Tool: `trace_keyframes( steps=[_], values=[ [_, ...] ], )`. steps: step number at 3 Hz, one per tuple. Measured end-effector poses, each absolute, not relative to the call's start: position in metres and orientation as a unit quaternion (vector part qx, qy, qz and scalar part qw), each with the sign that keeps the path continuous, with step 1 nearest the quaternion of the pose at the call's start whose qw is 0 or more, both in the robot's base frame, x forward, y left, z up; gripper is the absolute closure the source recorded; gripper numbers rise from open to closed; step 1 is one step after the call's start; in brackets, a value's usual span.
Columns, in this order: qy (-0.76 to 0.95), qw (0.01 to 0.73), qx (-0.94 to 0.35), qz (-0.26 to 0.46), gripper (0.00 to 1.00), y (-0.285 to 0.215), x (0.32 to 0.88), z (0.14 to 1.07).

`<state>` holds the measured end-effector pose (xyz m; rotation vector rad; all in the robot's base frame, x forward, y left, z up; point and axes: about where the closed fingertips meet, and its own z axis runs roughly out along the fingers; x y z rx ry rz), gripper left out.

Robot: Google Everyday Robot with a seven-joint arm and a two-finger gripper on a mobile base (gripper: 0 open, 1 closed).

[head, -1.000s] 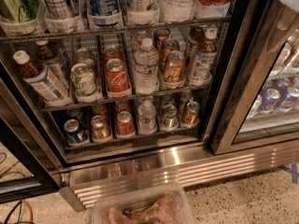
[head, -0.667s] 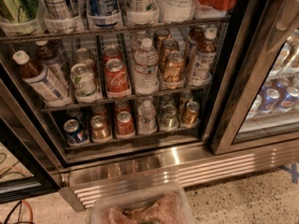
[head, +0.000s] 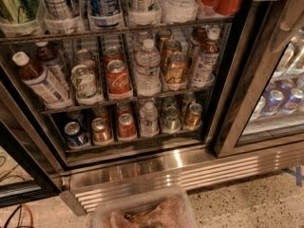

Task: Pick coke can from top shelf of fridge

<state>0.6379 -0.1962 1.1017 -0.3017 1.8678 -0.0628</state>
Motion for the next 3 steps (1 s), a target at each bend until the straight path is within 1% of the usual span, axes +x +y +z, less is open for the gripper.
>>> trace_keyframes(
  steps=[1, 2, 3],
  values=[
    [0.822, 0.556, -0.127, -0.004, 1.00, -0.1918, 0.6165, 1.0917],
    [0.822, 0.556, -0.127, -0.004, 1.00, -0.1918, 0.6164, 1.0917],
    [0.828, 0.544, -0.134, 0.012, 1.00, -0.1858, 0.6084, 1.0905]
  ],
)
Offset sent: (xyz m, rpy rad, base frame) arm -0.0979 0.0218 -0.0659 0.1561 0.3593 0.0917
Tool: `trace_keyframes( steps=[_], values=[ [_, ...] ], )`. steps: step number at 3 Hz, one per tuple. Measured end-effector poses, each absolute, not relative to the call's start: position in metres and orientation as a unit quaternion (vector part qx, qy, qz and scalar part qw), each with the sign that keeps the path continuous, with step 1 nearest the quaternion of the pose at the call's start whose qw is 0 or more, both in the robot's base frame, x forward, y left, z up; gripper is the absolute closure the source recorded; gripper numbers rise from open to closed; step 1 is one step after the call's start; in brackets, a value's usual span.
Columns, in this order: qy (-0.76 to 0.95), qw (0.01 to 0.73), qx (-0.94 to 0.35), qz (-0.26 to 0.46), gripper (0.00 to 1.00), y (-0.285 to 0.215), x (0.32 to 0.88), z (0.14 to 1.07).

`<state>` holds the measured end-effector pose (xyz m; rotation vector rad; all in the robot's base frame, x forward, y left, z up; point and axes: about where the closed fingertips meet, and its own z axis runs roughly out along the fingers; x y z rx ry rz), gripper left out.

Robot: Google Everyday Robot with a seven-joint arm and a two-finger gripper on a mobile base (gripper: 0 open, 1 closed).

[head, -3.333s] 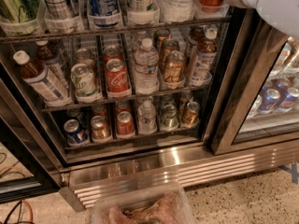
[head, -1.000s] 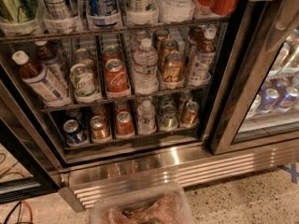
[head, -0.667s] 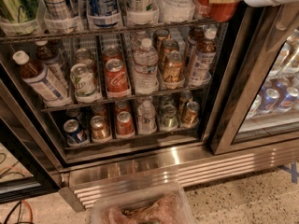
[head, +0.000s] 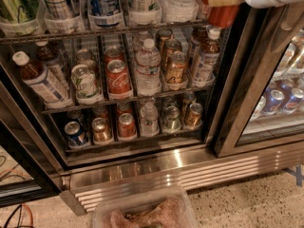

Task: Pick coke can from top shelf of fridge

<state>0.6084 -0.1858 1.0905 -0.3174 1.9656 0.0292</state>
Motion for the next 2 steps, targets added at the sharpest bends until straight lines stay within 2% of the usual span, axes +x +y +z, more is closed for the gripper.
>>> trace_keyframes(
  steps=[1, 2],
  values=[
    [0.828, 0.544, -0.134, 0.012, 1.00, -0.186, 0.608, 1.090],
    [0.850, 0.512, -0.124, 0.032, 1.00, -0.182, 0.583, 1.078]
  ],
)
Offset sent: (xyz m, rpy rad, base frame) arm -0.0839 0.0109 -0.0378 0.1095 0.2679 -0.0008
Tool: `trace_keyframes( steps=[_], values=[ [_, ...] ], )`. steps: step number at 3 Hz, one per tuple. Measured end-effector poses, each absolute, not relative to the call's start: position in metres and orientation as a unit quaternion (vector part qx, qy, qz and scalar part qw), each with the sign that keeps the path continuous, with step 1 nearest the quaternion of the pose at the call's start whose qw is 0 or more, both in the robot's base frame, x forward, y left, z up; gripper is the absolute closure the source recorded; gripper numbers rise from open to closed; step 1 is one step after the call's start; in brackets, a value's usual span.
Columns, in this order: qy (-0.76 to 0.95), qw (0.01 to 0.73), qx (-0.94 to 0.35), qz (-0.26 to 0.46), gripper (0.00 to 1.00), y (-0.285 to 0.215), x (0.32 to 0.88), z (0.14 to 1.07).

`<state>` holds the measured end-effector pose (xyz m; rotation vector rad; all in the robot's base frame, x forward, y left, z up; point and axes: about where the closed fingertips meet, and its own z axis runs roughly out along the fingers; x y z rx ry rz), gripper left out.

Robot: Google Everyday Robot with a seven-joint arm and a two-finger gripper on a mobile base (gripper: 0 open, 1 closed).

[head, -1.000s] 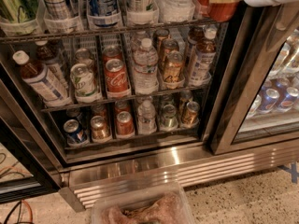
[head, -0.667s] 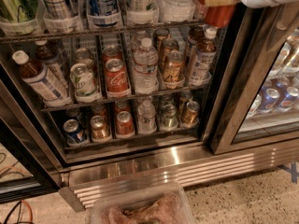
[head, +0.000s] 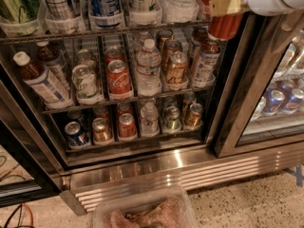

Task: Pick coke can from top shelf of fridge

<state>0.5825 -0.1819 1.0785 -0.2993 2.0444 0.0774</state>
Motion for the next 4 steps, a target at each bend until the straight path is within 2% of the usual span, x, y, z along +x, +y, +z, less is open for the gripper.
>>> trace_keyframes(
  steps=[2, 4],
  values=[
    [0.867, 0.481, -0.122, 0.047, 1.00, -0.178, 0.572, 1.064],
    [0.929, 0.333, -0.090, 0.135, 1.00, -0.150, 0.506, 0.988]
  ],
)
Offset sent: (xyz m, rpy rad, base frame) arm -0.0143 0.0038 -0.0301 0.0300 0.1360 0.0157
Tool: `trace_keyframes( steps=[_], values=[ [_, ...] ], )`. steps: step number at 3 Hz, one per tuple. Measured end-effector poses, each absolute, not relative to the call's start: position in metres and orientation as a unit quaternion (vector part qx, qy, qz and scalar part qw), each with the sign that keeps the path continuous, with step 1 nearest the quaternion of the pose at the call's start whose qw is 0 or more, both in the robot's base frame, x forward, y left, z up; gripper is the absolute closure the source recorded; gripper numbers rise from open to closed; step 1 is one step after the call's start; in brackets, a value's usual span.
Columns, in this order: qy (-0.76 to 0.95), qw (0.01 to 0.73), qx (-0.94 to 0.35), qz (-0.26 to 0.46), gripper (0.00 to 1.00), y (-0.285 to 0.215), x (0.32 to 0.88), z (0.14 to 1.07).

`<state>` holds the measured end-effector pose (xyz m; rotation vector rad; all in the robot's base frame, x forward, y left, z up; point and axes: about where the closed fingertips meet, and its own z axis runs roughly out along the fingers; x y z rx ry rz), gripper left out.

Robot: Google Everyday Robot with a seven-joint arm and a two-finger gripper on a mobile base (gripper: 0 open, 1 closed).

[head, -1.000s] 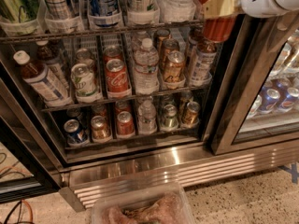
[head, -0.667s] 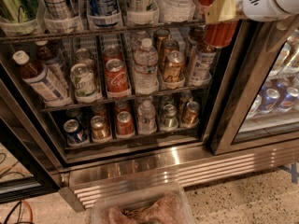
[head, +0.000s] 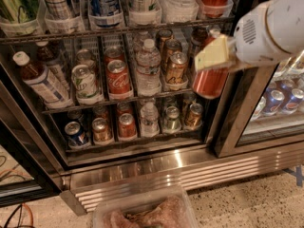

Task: Pick coke can from top shelf of fridge

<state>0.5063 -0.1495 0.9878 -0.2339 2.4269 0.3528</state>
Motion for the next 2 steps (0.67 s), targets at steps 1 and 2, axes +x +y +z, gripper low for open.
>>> trace_keyframes(
  steps=[1, 2],
  values=[
    [0.934, 0.316, -0.093, 0.137, 1.00, -0.1475, 0.4983, 0.9837],
    [0.934, 0.311, -0.097, 0.144, 1.00, -0.1442, 0.4947, 0.9818]
  ],
)
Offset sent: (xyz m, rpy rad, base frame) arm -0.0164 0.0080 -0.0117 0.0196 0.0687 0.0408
